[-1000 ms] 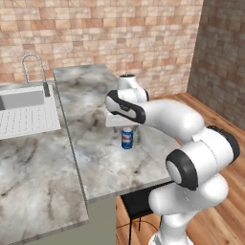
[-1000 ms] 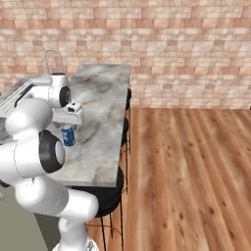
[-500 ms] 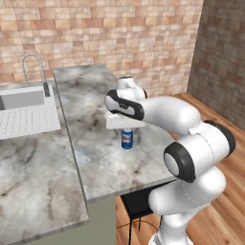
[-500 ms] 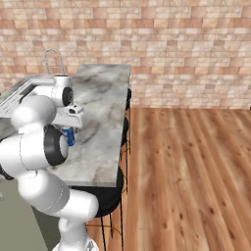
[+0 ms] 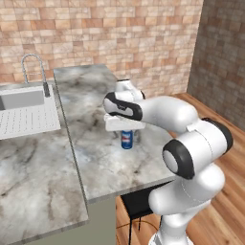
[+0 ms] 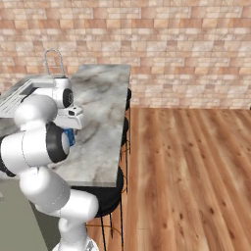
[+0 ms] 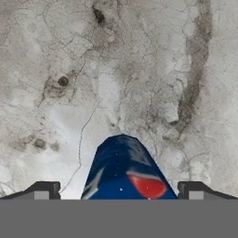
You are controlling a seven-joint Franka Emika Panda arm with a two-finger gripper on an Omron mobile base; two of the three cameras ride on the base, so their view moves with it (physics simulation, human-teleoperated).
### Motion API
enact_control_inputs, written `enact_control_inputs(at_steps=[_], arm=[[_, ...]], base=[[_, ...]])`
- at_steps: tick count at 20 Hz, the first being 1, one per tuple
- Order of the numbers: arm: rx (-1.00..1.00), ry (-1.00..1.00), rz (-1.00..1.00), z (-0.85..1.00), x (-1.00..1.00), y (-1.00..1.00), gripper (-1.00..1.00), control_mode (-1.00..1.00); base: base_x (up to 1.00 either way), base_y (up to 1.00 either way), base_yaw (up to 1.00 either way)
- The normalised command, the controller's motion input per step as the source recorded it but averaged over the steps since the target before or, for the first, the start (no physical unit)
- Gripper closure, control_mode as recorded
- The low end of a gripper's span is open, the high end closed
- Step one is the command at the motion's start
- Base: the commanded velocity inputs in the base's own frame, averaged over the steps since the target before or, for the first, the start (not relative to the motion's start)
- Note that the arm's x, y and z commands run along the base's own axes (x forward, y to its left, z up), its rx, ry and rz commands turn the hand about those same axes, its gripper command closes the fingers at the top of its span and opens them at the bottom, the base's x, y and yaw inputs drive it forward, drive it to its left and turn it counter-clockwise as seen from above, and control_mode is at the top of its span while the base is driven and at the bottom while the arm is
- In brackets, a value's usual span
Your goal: Four empty soda cans are scattered around the kitchen. Gather all the cans and cluster them next to the stove for recycling.
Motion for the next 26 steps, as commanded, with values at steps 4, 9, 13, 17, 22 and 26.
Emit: enact_control_inputs(at_steps=[4, 9, 13, 17, 22, 26], arm=[[-0.05, 0.00, -0.04, -0.49, -0.01, -0.03, -1.00, -1.00], [0.00, 0.00, -0.03, -0.18, -0.06, 0.02, 1.00, -1.00], [0.00, 0.01, -0.05, -0.17, -0.23, 0.05, 1.00, -1.00], [0.00, 0.03, -0.05, -0.12, -0.32, 0.00, 1.00, -1.00], [0.10, 0.01, -0.02, 0.23, -0.37, -0.17, 1.00, -1.00], [0.07, -0.02, 0.01, 0.45, -0.61, -0.16, 1.00, -1.00]], base=[[0.00, 0.00, 0.00], [0.00, 0.00, 0.00], [0.00, 0.00, 0.00], [0.00, 0.00, 0.00], [0.00, 0.00, 0.00], [0.00, 0.00, 0.00]])
